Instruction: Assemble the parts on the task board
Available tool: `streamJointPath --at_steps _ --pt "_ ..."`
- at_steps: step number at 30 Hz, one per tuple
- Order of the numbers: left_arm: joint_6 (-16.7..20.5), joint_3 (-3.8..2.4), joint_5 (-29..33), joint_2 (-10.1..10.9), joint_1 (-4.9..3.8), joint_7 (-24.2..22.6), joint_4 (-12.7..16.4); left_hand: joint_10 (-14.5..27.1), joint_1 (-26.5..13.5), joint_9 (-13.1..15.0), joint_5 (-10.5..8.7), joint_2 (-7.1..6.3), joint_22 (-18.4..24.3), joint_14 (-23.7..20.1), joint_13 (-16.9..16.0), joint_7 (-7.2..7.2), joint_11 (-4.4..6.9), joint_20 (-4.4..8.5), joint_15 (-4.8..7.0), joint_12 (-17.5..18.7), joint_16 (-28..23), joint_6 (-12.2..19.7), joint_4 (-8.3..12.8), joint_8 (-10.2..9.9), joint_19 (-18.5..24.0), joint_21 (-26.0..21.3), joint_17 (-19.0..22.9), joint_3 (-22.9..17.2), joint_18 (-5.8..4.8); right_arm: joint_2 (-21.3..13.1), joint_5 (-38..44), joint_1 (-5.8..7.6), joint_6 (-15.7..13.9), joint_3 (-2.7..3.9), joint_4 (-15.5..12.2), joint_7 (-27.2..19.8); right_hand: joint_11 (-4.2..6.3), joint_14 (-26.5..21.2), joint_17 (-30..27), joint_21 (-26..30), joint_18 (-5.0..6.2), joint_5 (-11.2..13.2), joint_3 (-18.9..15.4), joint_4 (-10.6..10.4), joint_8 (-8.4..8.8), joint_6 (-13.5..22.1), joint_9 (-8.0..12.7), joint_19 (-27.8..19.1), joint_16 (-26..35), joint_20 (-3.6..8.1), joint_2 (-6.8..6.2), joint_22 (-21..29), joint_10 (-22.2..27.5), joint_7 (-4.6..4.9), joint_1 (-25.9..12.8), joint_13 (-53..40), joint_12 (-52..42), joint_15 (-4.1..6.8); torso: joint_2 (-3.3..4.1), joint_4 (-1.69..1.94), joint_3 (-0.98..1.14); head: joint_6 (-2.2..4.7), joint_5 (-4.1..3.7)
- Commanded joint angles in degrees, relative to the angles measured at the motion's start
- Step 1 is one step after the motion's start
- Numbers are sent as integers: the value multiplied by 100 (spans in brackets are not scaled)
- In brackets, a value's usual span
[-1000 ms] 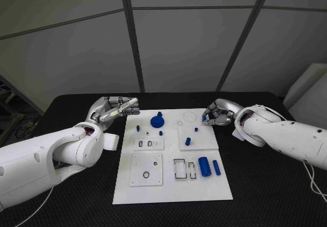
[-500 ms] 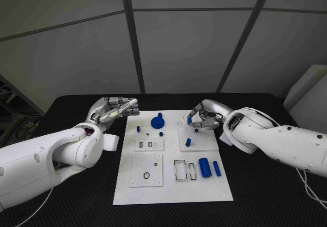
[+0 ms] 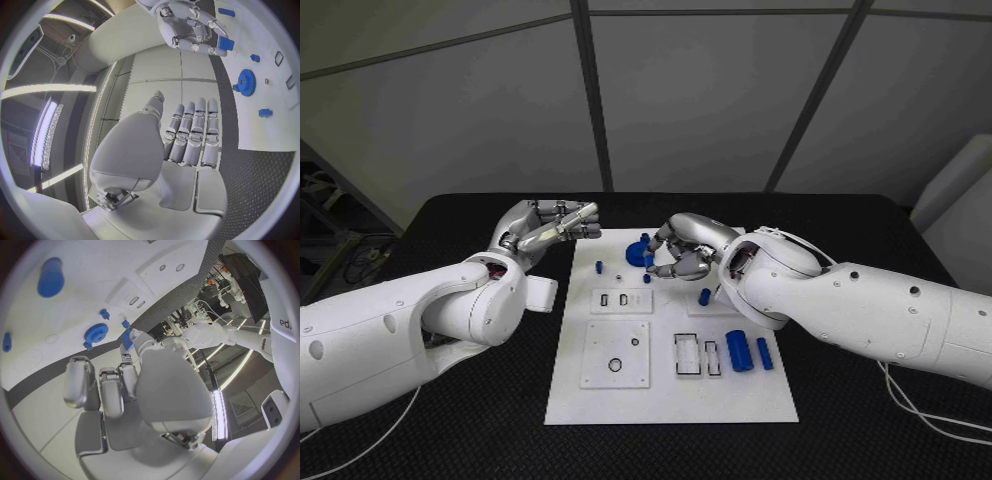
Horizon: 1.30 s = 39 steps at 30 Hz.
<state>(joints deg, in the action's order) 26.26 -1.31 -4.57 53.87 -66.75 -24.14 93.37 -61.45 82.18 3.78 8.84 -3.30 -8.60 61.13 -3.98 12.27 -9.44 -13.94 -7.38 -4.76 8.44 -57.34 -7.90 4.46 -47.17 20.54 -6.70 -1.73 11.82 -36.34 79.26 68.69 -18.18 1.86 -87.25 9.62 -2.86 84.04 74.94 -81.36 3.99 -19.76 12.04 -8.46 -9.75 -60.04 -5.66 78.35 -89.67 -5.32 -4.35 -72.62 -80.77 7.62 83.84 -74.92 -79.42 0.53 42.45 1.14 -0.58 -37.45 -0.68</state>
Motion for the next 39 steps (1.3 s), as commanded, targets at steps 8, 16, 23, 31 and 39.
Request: streamJointPath --at_steps 8,16,23,31,39 --pt "-78 -5 -40 -18 -8 30 9 -19 0 0 -33 59 8 45 1 3 -1 -7 6 -3 -23 -16 38 -34 40 32 -9 2 -131 329 574 -3 261 -174 116 239 25 596 1506 -32 -30 -65 40 0 -37 -83 -1 45 -33 -2 22 -12 -35 -35 -51 -267 -30 58 2 -2 4 -48 19" --pt "-85 -5 -40 -34 -9 36 -2 -19 0 0 -33 59 8 45 1 3 -1 -7 6 -3 -23 -16 38 -34 40 32 -9 2 -131 494 743 -18 390 -290 213 282 26 596 1506 -31 -30 -90 39 -2 -36 -88 -3 45 -33 1 12 -10 -35 -37 -67 -266 -28 61 6 -7 9 -79 45" --pt "-91 -5 -40 -46 -8 37 -9 -19 0 0 -33 59 8 45 1 3 -1 -7 6 -3 -23 -16 38 -34 40 32 -9 2 -131 554 775 -32 458 -372 252 295 27 596 1506 -29 -29 -94 39 -1 -36 -89 -3 43 -33 2 10 -6 -32 -37 -69 -262 -24 61 3 -6 7 -120 77" --pt "-95 -5 -40 -52 -8 38 -12 -19 0 0 -33 59 8 45 1 3 -1 -7 6 -3 -23 -16 38 -34 40 32 -9 2 -131 603 785 -45 549 -406 310 319 28 596 1506 -29 -29 -99 40 -1 -37 -91 -4 42 -33 3 8 -6 -34 -39 -71 -264 -25 61 2 -2 4 -147 95" --pt "-96 -5 -40 -49 -8 39 -10 -19 0 0 -33 59 8 45 1 3 -1 -7 6 -3 -23 -16 38 -34 40 32 -9 2 -131 630 798 -57 602 -414 352 341 28 596 1506 -24 -27 -104 39 -1 -37 -93 -4 36 -33 3 5 3 -31 -39 -75 -260 -22 62 4 -6 5 -157 107"
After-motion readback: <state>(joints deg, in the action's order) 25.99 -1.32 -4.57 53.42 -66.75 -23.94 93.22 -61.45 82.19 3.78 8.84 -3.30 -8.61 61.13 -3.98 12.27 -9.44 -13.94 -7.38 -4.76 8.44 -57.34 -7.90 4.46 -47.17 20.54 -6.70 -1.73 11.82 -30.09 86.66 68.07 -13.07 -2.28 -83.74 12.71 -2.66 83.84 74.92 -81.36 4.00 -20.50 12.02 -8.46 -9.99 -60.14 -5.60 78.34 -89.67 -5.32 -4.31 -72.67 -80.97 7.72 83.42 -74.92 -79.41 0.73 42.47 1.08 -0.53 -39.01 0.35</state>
